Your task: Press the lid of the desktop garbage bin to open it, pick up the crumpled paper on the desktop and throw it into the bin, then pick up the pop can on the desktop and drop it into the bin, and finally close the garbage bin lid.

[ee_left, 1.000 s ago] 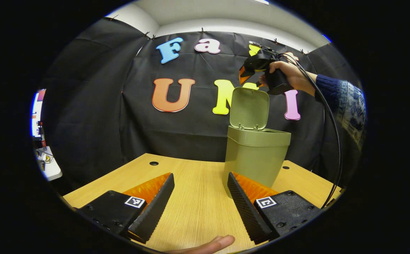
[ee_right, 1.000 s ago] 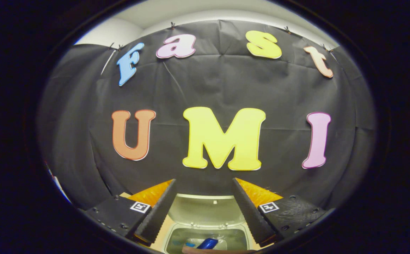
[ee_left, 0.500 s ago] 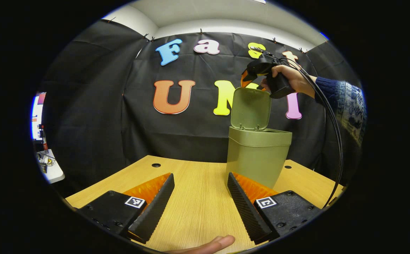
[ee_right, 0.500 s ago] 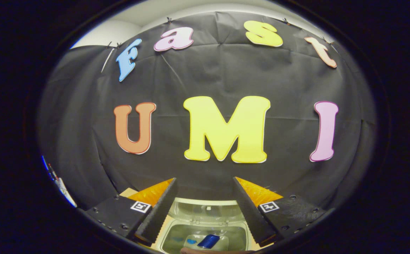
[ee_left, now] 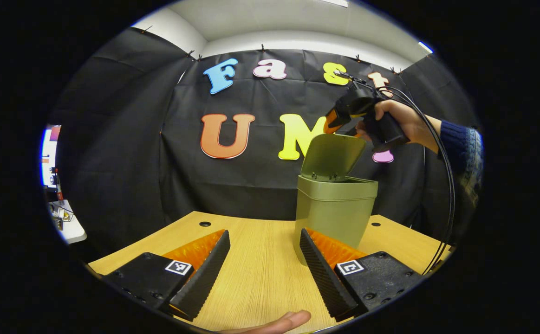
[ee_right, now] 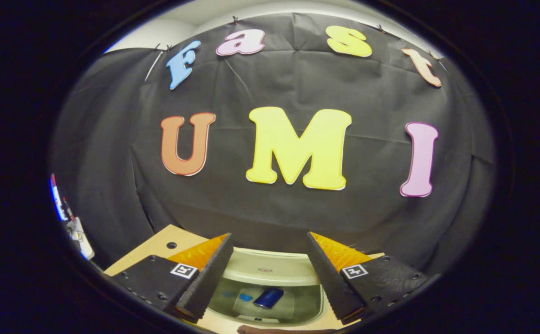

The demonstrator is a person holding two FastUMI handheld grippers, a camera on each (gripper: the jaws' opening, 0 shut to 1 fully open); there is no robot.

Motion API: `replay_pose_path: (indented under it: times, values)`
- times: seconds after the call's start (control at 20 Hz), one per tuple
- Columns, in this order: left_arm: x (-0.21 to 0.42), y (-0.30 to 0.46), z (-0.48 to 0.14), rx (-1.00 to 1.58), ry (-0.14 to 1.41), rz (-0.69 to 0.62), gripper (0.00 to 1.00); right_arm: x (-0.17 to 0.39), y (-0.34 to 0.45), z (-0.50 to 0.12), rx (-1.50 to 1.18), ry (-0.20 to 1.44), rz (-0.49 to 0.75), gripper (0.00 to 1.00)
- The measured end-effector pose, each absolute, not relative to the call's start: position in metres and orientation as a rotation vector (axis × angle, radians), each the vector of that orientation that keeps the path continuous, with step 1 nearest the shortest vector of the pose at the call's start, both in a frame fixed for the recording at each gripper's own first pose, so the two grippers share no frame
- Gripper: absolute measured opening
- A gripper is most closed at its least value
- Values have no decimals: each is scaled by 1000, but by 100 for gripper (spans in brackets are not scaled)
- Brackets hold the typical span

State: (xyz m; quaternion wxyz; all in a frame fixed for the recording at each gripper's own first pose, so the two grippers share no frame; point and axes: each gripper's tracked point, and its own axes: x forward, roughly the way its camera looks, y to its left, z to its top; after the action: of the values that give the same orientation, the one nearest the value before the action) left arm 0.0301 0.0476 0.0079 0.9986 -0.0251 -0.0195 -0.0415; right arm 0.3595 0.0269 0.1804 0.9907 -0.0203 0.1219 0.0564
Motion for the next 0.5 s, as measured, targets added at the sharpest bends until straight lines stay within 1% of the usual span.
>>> replay_pose_path:
  times: [0.25, 0.3, 0.35, 0.5]
  values:
    - [18, 53, 23, -46, -79, -78, 98, 342, 31, 142, 1, 305, 126, 95]
    - [17, 52, 25, -51, -85, -80, 100, 338, 32, 139, -5, 309, 133, 96]
    - [16, 51, 25, -59, -87, -84, 98, 336, 31, 138, -17, 303, 134, 96]
    - [23, 45, 18, -70, -73, -98, 98, 331, 24, 129, -22, 301, 138, 97]
